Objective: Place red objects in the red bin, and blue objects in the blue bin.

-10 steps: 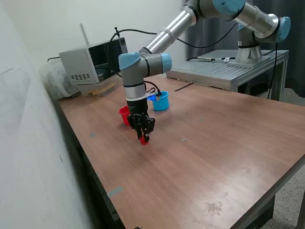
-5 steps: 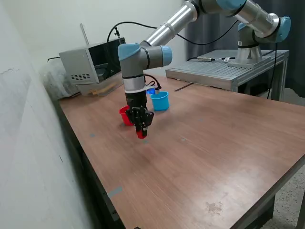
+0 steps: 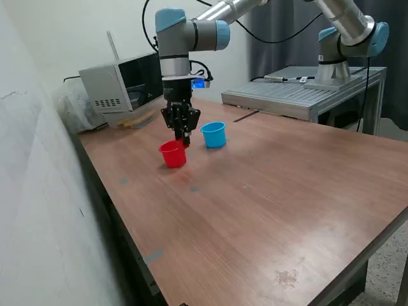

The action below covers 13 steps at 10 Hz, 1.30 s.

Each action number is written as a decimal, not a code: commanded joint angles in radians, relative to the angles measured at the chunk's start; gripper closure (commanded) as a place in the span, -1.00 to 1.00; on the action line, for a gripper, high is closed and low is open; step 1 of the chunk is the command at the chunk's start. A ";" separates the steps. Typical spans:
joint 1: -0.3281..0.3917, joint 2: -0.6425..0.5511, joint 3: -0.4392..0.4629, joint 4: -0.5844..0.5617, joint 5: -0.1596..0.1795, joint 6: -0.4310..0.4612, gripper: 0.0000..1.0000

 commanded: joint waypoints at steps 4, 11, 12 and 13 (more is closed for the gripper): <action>-0.163 -0.034 0.045 0.025 -0.004 -0.010 1.00; -0.220 -0.009 0.086 0.020 -0.007 -0.024 1.00; -0.220 -0.009 0.086 0.017 -0.007 -0.024 1.00; -0.220 -0.003 0.086 0.010 -0.007 -0.024 1.00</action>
